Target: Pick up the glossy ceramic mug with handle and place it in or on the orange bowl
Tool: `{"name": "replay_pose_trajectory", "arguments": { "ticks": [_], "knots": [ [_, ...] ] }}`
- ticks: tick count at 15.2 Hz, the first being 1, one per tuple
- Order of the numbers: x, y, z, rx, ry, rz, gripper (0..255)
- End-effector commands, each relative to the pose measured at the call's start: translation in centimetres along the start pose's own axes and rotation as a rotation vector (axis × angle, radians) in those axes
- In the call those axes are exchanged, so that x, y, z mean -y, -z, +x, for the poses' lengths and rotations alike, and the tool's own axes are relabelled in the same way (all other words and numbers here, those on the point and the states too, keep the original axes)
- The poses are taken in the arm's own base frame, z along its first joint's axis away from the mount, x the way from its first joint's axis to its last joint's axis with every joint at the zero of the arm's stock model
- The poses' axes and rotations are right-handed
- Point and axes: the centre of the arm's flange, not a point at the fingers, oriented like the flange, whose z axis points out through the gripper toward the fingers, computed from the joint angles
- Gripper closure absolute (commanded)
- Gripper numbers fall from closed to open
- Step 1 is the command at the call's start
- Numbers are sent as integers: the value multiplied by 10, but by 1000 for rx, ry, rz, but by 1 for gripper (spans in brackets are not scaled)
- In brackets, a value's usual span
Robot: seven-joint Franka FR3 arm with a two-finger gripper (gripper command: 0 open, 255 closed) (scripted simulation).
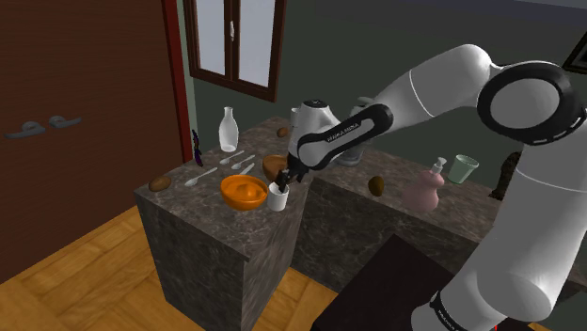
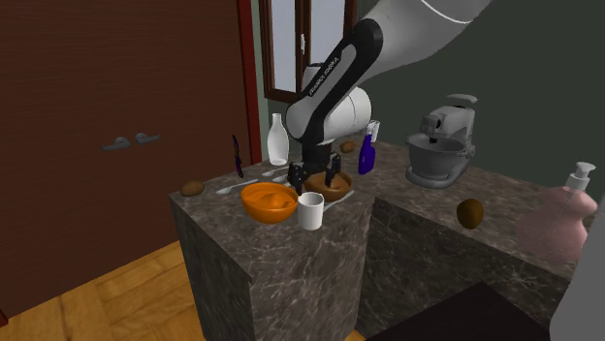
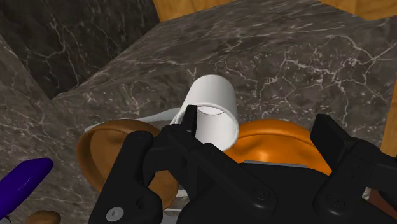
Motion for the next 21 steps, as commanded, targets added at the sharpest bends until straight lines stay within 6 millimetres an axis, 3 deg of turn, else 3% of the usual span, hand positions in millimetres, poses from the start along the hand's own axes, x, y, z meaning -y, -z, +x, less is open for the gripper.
{"name": "replay_pose_trajectory", "arguments": {
  "ticks": [1, 8, 16, 21],
  "knots": [
    [1, -20, 15, -4, 9, -7, 0],
    [8, -93, 70, -15, 37, -33, 0],
    [7, -136, 72, -16, 38, -34, 0],
    [7, -136, 72, -16, 38, -34, 0]
  ]
}}
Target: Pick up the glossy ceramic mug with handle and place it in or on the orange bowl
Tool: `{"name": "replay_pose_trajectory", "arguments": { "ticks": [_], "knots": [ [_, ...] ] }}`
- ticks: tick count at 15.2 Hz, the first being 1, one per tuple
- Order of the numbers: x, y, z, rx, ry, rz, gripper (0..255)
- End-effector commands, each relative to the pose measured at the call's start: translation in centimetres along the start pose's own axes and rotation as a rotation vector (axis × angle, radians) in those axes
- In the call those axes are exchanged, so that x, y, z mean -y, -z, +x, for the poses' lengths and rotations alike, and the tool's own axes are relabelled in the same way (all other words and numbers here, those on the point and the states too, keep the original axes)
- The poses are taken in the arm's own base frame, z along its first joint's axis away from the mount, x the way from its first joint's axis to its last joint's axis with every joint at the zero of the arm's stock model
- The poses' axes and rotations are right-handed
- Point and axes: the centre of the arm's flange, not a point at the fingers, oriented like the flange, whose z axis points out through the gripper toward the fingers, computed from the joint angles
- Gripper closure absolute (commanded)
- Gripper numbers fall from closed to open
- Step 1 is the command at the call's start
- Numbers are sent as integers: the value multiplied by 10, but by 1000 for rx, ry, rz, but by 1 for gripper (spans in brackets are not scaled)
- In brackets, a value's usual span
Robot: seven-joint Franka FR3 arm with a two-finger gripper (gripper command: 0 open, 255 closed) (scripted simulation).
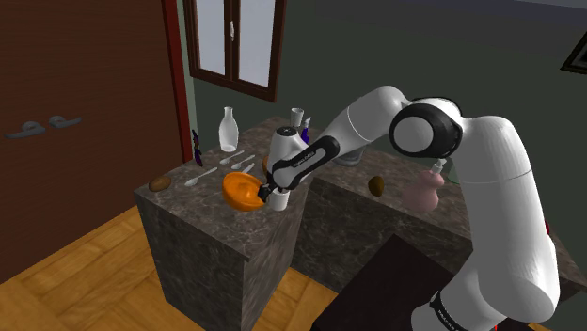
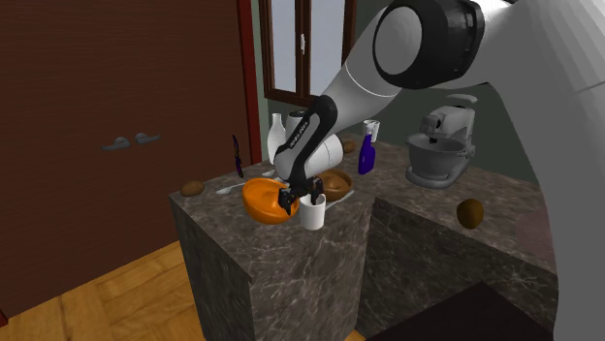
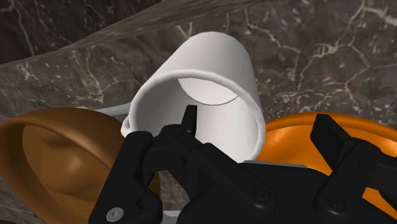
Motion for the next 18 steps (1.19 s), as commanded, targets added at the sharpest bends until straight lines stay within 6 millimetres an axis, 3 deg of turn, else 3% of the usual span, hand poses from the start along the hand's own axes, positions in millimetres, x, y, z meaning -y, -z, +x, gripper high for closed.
{"name": "replay_pose_trajectory", "arguments": {
  "ticks": [1, 3, 4, 13, 18],
  "knots": [
    [3, -2, 0, -2, 3, 3, 0],
    [3, -2, 0, -2, 3, 3, 0],
    [3, -2, 0, -2, 3, 3, 255],
    [3, -2, 0, -2, 3, 3, 255],
    [1, 24, 4, -2, 3, 3, 255]
  ]
}}
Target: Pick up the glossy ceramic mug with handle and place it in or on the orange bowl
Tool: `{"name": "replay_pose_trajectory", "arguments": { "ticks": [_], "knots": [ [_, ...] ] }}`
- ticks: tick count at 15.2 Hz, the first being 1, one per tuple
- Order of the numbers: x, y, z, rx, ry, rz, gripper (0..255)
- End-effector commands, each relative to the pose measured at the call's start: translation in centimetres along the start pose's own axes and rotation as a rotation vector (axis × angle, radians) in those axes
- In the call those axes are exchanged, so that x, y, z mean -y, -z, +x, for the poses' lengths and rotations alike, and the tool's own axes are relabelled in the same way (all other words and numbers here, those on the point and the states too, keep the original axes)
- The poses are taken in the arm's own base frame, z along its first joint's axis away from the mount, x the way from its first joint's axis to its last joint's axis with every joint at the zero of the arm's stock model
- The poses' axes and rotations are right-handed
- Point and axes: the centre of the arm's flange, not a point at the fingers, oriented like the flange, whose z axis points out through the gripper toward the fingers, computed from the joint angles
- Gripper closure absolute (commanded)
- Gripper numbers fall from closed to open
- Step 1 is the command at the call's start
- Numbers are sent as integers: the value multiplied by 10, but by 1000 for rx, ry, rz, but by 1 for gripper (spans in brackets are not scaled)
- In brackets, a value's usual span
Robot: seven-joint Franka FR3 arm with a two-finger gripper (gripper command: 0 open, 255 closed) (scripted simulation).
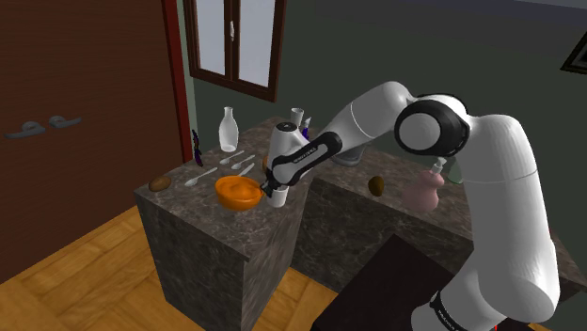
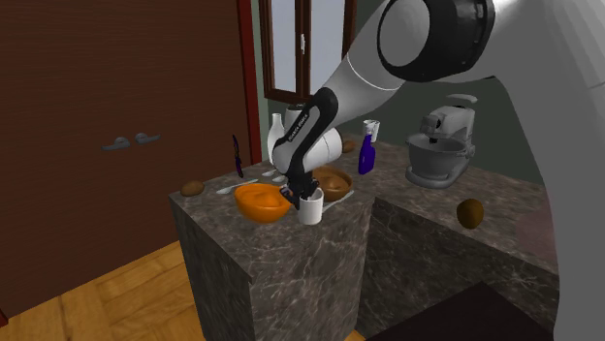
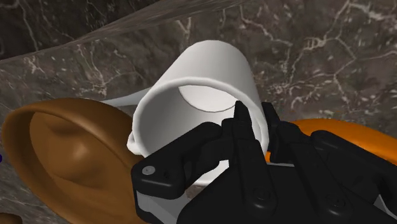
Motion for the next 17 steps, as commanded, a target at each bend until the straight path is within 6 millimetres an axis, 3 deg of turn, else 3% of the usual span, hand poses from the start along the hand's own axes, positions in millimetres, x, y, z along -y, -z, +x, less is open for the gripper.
{"name": "replay_pose_trajectory", "arguments": {
  "ticks": [1, 17],
  "knots": [
    [-2, 12, 2, 0, 0, 0, 255],
    [-8, 95, 15, 0, 0, 0, 255]
  ]
}}
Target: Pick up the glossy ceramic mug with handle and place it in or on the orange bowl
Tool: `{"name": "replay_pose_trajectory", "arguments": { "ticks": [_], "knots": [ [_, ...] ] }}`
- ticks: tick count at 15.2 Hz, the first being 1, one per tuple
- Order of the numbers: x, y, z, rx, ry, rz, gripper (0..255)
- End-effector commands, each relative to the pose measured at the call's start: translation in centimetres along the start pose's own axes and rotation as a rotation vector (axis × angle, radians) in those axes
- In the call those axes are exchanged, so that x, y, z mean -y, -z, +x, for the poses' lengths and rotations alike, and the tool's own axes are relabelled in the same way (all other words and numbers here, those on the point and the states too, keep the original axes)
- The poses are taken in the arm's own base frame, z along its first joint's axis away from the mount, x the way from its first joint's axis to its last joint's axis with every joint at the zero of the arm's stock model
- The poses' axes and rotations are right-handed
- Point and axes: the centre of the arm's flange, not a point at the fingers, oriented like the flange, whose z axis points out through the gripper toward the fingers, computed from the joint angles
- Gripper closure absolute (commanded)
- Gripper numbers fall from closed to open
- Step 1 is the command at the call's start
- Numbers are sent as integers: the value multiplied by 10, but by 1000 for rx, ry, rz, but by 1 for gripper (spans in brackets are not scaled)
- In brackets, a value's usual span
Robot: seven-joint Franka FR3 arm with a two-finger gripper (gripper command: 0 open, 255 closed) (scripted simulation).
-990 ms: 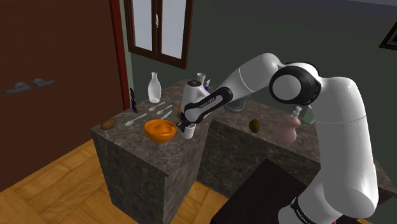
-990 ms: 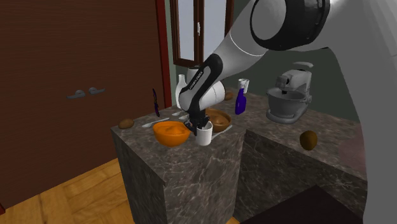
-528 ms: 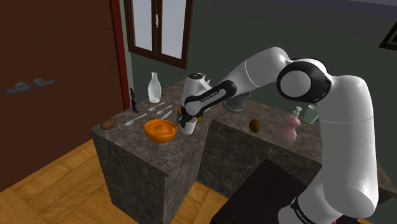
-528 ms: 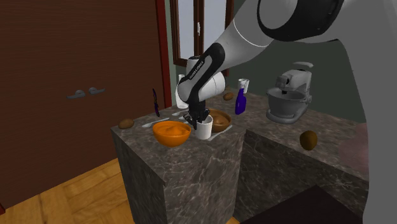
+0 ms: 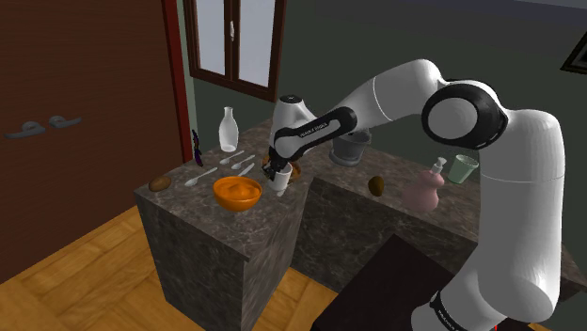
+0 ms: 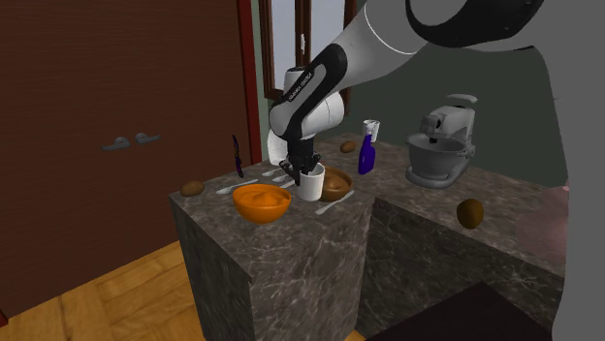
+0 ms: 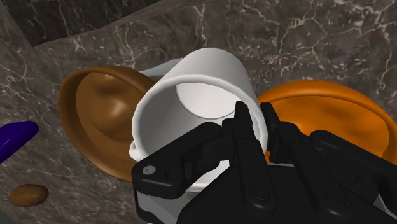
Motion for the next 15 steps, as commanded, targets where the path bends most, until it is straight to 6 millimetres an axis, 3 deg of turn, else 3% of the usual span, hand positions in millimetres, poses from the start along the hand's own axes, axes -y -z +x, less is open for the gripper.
{"name": "replay_pose_trajectory", "arguments": {
  "ticks": [1, 11, 15],
  "knots": [
    [-1, 11, 2, 0, 0, 0, 255],
    [-4, 60, 9, 0, 0, 0, 255],
    [32, 65, 47, 0, 0, 0, 255]
  ]
}}
